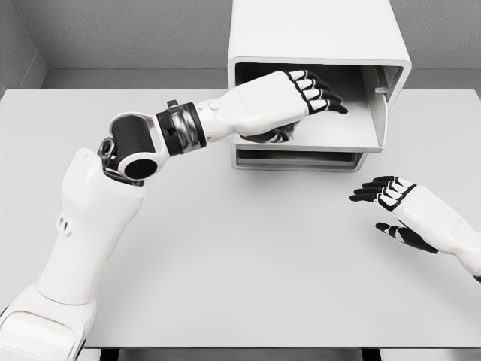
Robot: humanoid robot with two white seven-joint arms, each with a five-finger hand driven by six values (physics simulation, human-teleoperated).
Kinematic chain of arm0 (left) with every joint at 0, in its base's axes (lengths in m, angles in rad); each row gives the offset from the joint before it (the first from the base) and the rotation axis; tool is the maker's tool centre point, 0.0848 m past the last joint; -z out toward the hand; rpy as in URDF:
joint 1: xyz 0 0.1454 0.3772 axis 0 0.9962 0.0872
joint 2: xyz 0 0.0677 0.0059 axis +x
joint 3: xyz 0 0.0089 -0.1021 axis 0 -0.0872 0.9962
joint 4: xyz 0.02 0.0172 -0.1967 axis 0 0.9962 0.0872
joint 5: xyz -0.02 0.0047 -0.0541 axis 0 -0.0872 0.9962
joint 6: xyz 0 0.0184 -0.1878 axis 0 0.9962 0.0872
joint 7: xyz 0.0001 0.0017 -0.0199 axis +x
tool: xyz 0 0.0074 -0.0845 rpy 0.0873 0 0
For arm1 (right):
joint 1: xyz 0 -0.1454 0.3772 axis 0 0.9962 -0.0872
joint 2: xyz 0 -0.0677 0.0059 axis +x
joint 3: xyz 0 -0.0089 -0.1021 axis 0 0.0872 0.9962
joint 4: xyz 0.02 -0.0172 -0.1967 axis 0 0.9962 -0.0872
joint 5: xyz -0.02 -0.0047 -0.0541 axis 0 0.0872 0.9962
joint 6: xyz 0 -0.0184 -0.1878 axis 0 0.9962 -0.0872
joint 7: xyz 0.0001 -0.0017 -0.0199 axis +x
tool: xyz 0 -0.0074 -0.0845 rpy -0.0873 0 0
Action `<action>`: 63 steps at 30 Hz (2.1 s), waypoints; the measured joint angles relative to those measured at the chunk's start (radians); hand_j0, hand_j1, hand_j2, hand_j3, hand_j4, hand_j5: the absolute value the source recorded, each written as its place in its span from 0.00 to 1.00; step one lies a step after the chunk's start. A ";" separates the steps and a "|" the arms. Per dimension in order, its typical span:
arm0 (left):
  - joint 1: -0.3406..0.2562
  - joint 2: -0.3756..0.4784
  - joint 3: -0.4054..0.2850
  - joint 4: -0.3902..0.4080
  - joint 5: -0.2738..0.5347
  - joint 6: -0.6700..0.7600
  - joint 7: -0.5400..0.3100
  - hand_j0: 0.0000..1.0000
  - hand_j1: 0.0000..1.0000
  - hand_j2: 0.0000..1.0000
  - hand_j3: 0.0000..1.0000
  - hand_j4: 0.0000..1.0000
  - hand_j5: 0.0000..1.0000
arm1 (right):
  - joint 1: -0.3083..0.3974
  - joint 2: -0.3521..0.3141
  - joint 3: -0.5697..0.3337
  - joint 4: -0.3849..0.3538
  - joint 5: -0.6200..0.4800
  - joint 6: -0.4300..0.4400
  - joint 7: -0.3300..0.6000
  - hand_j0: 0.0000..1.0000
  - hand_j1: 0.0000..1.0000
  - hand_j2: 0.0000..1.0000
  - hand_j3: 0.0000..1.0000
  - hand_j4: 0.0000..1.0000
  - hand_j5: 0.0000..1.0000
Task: Slide open multi-storey tabletop storage cabinets and put open load switch and slide close multi-storey tabletop storage cabinets
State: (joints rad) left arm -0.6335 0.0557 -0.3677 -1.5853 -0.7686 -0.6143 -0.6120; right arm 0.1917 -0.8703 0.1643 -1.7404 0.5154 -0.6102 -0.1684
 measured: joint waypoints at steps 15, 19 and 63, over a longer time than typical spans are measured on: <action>0.310 0.307 0.404 -0.202 0.326 -0.001 0.000 1.00 1.00 1.00 1.00 1.00 1.00 | -0.038 0.003 0.018 -0.018 -0.003 0.000 0.003 0.80 0.80 0.80 0.80 0.80 0.80; 0.491 0.364 0.548 -0.156 0.390 0.000 0.000 1.00 1.00 1.00 1.00 1.00 1.00 | -0.100 0.016 0.070 -0.023 -0.004 0.000 0.004 0.80 0.80 0.80 0.80 0.80 0.80; 0.514 0.380 0.611 -0.057 0.400 0.001 0.001 1.00 1.00 1.00 1.00 1.00 1.00 | -0.344 0.160 0.179 0.157 -0.010 0.000 0.083 0.81 0.81 0.81 0.81 0.81 0.81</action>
State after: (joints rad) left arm -0.1197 0.4360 0.2437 -1.6424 -0.3682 -0.6137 -0.6114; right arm -0.1518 -0.7101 0.3428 -1.5836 0.5051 -0.6106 -0.0854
